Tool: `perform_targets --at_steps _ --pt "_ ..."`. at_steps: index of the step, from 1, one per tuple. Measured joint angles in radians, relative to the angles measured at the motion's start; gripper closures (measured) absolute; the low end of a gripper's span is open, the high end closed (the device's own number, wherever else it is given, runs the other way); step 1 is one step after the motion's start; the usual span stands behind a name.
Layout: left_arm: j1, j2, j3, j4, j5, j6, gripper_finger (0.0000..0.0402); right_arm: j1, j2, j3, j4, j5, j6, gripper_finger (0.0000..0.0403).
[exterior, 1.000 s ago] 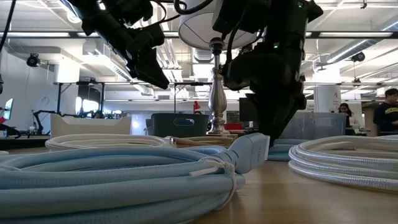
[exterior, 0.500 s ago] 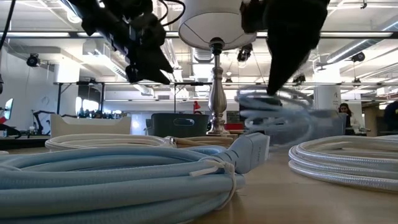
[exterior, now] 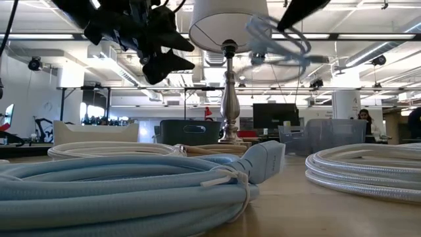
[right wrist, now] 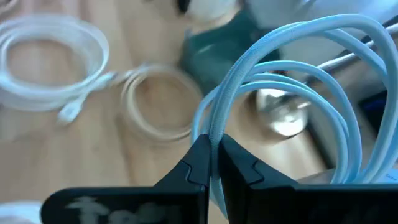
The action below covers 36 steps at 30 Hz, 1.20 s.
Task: Pick & Place USB Port
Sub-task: Put the right blue charger cable into the white bin
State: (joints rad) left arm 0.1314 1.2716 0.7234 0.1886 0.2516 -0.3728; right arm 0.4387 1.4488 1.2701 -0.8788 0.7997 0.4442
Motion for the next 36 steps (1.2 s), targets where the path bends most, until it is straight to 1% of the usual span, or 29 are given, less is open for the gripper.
perform_targets --at_steps 2,5,8,11,14,18,22,28,33,36 --pt "0.000 0.000 -0.023 0.049 0.000 -0.014 0.0197 0.004 -0.015 0.000 0.002 0.054 -0.002 0.0390" --pt "0.000 0.000 -0.044 0.116 0.000 -0.023 0.0197 0.004 -0.024 0.000 0.014 0.098 -0.011 0.0390" --pt "0.000 0.000 -0.065 0.195 0.000 -0.023 0.0197 0.003 -0.025 -0.001 0.081 0.111 -0.030 0.0390" --pt "0.000 0.000 -0.079 0.266 -0.001 -0.022 0.0197 0.007 -0.021 -0.001 0.201 0.112 -0.109 0.0390" --pt "0.000 0.000 -0.079 0.281 0.001 -0.021 0.0197 0.009 -0.021 -0.001 0.322 0.088 -0.197 0.0390" --pt "0.000 0.000 -0.081 0.311 0.020 0.000 0.0197 0.009 -0.021 -0.001 0.416 0.085 -0.292 0.0390" --pt "-0.003 0.000 -0.082 0.391 0.053 0.039 0.0197 0.008 -0.013 -0.001 0.442 0.085 -0.310 0.0390" --pt "-0.003 0.000 -0.082 0.485 0.056 0.052 0.0197 0.008 0.000 -0.002 0.453 0.079 -0.288 0.0390" --pt "-0.003 0.000 -0.082 0.492 0.056 0.051 0.0197 0.006 0.002 -0.002 0.482 0.062 -0.295 0.0390" --pt "-0.003 0.000 -0.082 0.481 0.057 0.017 0.0197 0.006 0.002 -0.002 0.499 0.062 -0.345 0.0390"
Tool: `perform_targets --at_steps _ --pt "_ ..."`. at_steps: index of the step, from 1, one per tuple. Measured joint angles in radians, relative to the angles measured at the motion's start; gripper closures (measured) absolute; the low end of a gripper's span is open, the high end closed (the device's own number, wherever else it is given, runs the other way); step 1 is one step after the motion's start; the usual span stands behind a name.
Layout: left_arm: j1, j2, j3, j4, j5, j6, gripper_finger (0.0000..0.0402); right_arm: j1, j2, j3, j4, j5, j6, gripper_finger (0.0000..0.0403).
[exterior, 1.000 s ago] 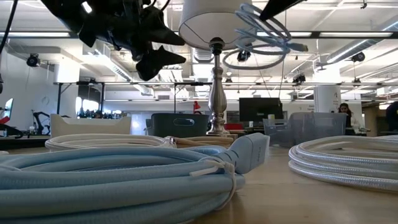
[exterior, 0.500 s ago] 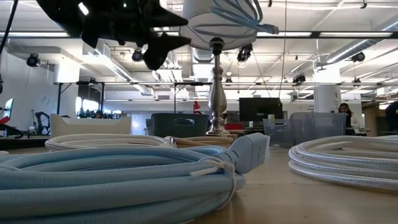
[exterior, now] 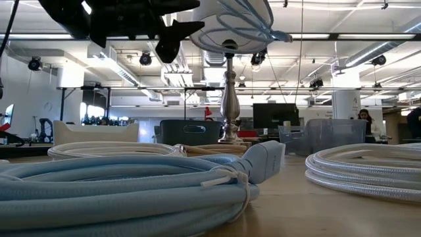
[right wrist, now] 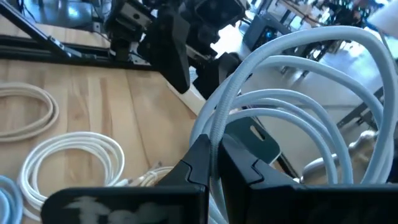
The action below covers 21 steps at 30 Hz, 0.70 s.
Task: Pick & Place USB Port
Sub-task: Put the right blue charger cable into the white bin
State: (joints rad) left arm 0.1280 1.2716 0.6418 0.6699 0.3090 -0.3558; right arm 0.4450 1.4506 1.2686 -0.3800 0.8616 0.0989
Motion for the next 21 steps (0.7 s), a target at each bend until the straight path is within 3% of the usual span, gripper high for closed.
perform_targets --at_steps 12,17,21 --pt "0.001 0.000 -0.005 -0.098 -0.004 -0.037 0.0197 0.002 -0.005 0.019 -0.007 0.002 -0.054 0.0390" --pt "0.001 0.000 -0.006 -0.172 -0.032 -0.044 0.0197 0.002 -0.005 0.030 -0.005 0.002 -0.057 0.0390" --pt "0.001 0.000 -0.007 -0.136 -0.082 0.007 0.0197 0.002 -0.006 0.031 -0.002 0.002 -0.025 0.0390"
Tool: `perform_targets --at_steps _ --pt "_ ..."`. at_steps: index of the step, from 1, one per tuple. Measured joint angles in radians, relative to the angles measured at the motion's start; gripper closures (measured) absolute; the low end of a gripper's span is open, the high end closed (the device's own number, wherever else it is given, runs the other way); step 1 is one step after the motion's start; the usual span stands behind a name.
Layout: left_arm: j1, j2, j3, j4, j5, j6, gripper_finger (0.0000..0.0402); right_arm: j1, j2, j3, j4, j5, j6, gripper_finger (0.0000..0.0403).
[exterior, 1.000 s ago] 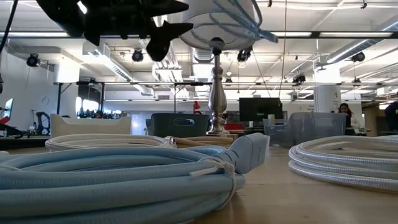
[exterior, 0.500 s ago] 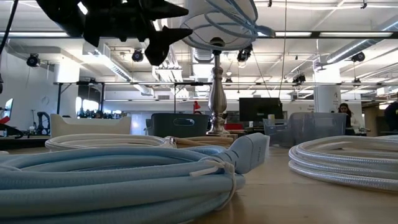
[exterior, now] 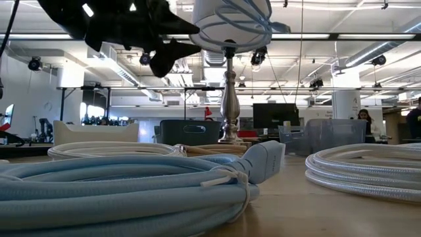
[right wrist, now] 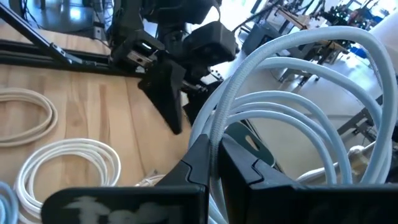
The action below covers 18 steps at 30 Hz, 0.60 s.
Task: Pick & Place USB Port
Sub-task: Put the right blue charger cable into the white bin
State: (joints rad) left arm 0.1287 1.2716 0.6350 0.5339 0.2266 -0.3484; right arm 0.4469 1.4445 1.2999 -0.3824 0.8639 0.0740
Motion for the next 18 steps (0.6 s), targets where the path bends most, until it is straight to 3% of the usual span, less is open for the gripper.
perform_targets --at_steps 10,18 --pt "-0.001 0.000 0.024 0.110 0.019 0.059 0.0197 -0.004 0.010 0.000 0.014 -0.005 0.026 0.0390" --pt "-0.001 0.001 0.051 0.103 0.041 0.061 0.0197 -0.045 0.092 0.001 0.160 -0.012 -0.044 0.0390"
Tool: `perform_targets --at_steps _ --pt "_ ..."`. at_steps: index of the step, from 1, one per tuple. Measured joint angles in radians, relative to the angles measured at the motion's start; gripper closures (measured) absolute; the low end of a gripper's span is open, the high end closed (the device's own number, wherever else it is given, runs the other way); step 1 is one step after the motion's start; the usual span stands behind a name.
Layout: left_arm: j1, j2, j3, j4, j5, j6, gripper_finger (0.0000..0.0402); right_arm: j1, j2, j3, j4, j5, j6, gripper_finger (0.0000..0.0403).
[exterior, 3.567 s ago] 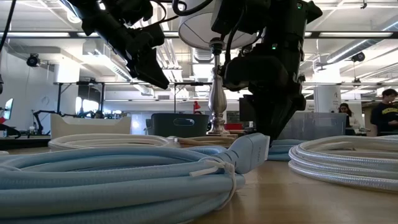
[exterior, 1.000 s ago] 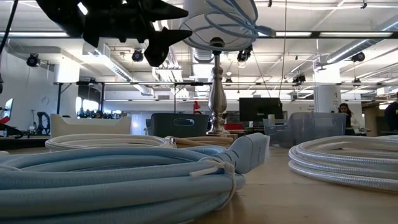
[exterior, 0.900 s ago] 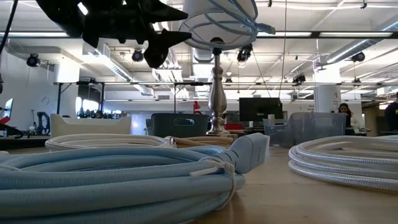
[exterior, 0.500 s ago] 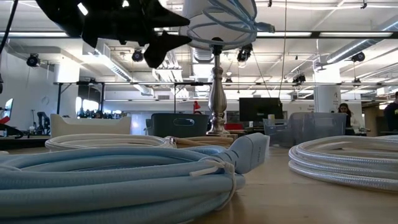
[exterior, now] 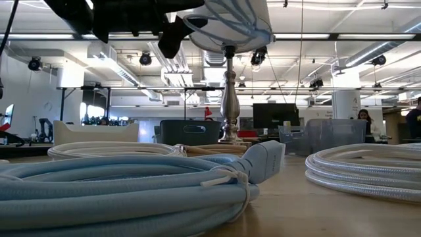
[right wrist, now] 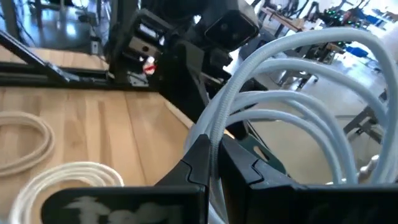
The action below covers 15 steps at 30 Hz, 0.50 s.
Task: Pick & Place USB Port
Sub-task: Put the right blue charger cable into the white bin
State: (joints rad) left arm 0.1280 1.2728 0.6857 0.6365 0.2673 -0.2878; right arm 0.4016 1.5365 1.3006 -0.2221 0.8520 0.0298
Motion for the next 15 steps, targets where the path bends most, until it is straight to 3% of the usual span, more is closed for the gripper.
perform_targets --at_steps 8,15 --pt "0.000 0.000 0.000 0.004 0.055 0.001 0.0197 -0.037 0.054 0.000 -0.008 -0.007 0.018 0.0390" --pt "0.000 0.000 0.000 0.026 0.058 0.001 0.0197 -0.064 0.062 0.000 0.038 -0.145 0.028 0.0390"
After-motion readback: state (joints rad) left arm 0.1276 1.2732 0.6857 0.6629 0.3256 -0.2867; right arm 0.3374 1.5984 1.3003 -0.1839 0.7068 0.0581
